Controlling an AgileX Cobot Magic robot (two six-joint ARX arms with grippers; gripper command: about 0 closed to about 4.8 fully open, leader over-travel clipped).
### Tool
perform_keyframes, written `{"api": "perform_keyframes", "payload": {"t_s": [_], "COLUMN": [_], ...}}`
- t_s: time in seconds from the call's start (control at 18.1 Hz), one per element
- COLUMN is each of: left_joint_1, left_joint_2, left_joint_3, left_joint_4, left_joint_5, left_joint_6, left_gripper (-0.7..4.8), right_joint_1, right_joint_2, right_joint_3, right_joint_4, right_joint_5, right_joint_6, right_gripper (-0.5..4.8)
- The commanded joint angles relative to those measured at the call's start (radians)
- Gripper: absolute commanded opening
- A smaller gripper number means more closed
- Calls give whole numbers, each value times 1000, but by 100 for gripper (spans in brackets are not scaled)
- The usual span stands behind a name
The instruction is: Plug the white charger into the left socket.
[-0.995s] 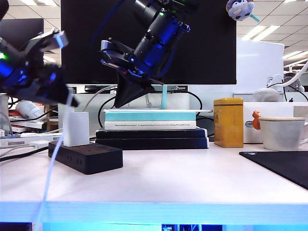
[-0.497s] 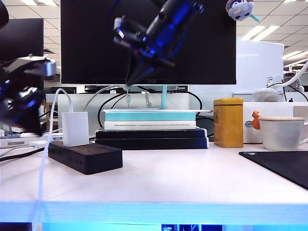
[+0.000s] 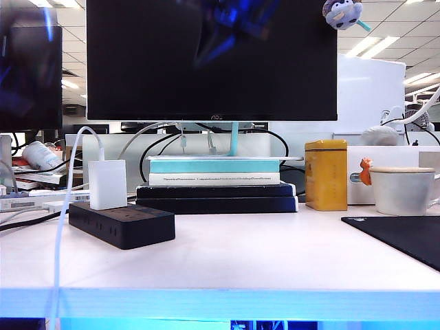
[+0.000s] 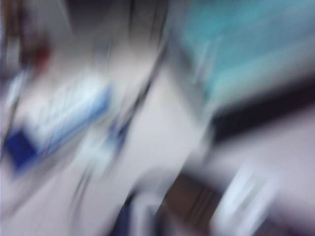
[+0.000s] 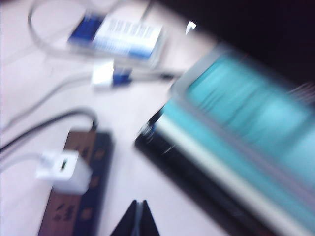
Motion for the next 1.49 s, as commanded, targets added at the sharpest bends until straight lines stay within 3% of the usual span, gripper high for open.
{"api": "perform_keyframes", "payload": {"t_s": [0.06, 0.22, 0.39, 0.55, 0.72, 0.77, 0.94, 1.11, 1.27, 1.38, 1.49], "left_joint_1": [0, 0, 1, 1, 1, 1, 1, 1, 1, 1, 1], "left_joint_2": [-138, -348, -689, -877, -988, -1003, -1002, -1001, -1002, -1002, -996], "left_joint_3": [3, 3, 2, -53, -194, -290, -447, -554, -634, -703, -712], "left_joint_4": [53, -13, -283, -473, -444, -409, -231, -174, -150, -86, -137], "left_joint_5": [64, 64, 60, 65, 60, 61, 60, 70, 52, 51, 18], "left_joint_6": [-137, -170, -165, -145, -148, -177, -193, -257, -248, -224, -161], "left_gripper": [72, 73, 73, 73, 73, 73, 73, 73, 73, 73, 74], "right_joint_1": [1, -8, -17, -16, -16, -16, -16, -16, -16, -16, -16], "right_joint_2": [-110, -259, -407, -544, -715, -817, -957, -998, -994, -994, -994], "right_joint_3": [5, 0, -25, -296, -713, -930, -1175, -1350, -1504, -1586, -1647], "right_joint_4": [-7, -61, -65, 61, 353, 492, 495, 535, 641, 702, 720], "right_joint_5": [137, 172, 171, 170, 164, 165, 229, 231, 240, 280, 280], "right_joint_6": [-40, -42, -45, 1, 63, 96, 121, 130, 176, 177, 177], "right_gripper": [-5, -5, -5, -5, -5, -5, -6, -5, -5, -5, -5]}}
